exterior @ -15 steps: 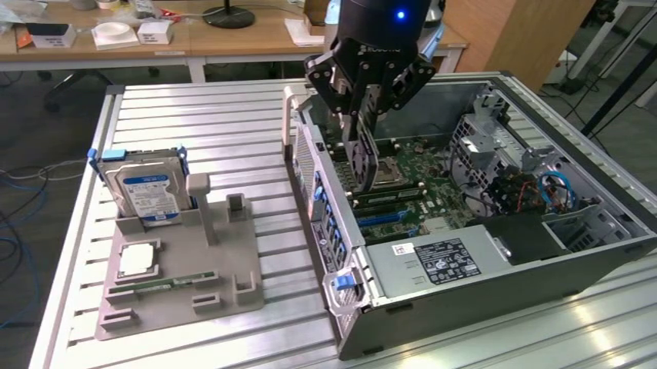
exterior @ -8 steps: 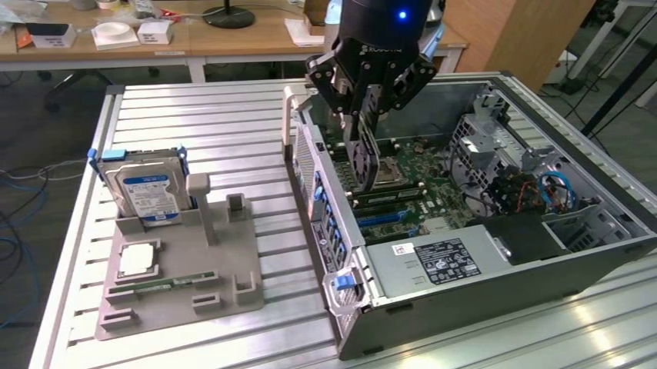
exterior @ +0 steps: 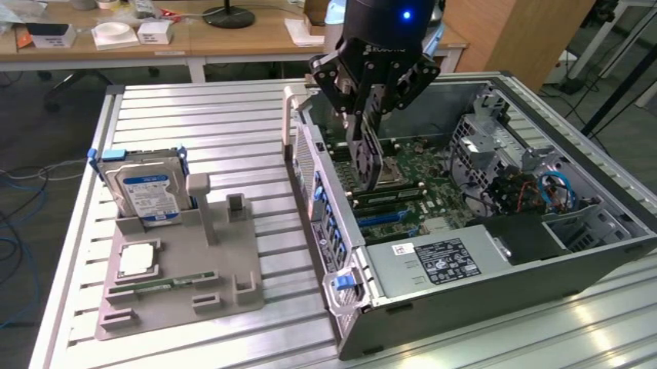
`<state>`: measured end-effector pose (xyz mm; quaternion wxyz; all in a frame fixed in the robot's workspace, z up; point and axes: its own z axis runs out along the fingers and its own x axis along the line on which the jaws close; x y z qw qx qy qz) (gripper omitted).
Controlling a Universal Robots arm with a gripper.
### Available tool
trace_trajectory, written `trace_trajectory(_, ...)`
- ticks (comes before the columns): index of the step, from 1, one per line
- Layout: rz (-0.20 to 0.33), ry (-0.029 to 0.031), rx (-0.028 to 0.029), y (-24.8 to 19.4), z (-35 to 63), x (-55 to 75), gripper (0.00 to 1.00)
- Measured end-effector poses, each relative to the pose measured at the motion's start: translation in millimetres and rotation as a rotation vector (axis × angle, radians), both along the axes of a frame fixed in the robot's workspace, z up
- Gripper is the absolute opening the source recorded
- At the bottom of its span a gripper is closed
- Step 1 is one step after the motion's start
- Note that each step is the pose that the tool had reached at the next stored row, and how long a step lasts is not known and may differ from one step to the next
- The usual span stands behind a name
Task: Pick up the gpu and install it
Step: 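Pick up the gpu and move the gpu toward the slot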
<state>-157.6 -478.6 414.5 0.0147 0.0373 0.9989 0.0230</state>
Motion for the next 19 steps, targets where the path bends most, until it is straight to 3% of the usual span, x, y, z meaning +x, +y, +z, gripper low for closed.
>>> trace_trajectory(19, 0.0, 0.0, 0.0001, 0.0, 0.0, 8.4, 0.26)
